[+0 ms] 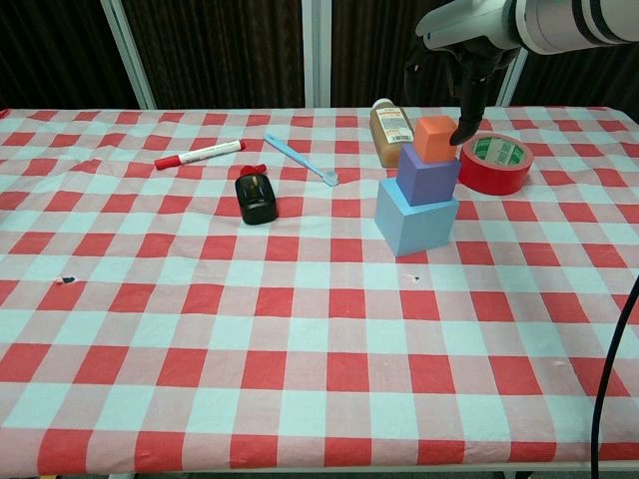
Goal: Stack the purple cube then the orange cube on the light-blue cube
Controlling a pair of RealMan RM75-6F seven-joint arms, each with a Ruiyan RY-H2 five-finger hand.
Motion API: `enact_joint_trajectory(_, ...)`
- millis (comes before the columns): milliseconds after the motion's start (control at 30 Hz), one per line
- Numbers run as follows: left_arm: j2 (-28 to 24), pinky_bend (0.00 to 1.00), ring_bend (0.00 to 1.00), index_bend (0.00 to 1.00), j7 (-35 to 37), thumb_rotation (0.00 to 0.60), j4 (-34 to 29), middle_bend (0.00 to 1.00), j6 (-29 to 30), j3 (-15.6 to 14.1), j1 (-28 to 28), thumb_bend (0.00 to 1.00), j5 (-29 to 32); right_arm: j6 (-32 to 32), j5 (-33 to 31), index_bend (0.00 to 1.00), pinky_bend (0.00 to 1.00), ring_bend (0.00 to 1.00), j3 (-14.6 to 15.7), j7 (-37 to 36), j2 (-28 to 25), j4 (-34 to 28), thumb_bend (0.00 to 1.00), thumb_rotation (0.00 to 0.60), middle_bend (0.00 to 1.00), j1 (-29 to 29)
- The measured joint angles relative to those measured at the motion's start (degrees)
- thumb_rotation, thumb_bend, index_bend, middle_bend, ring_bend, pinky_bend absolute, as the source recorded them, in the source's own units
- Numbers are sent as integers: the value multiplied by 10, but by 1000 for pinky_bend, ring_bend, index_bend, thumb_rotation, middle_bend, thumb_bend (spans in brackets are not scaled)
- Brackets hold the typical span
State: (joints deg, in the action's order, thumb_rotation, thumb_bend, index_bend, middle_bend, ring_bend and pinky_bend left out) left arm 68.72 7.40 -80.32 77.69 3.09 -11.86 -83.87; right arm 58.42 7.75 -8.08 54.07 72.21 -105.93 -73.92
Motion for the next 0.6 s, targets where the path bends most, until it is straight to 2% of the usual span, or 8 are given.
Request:
enact_joint_trajectory(167, -4, 209, 64, 153, 1, 600, -6, 115, 1, 0, 1, 157, 0, 22, 36, 270, 1000, 1000, -4, -21, -37, -44, 65, 600, 1000, 15)
enact_joint_trajectory(333, -10, 209, 65, 153, 9, 600, -15, 115, -3, -2, -1, 157, -3, 84, 119, 267, 986, 1000, 2, -69, -100, -84, 67, 600, 1000, 70)
enact_joint_trajectory(433, -11, 209, 65, 153, 6, 600, -18, 115, -3, -2, -2, 157, -6, 121, 186, 310, 921, 923, 12, -111, -119, -93, 108, 600, 956, 113)
enact_joint_trajectory(533, -10, 209, 65, 153, 1, 600, -21, 115, -3, -3, -4, 157, -10, 174, 288, 300, 791, 619, 32, -156, -116, -79, 131, 600, 673, 165)
enact_joint_trajectory(600, -10, 209, 65, 153, 0, 600, -24, 115, -5, -5, -5, 158, -14, 223, 372, 202, 656, 361, 55, -189, -106, -53, 132, 600, 400, 213)
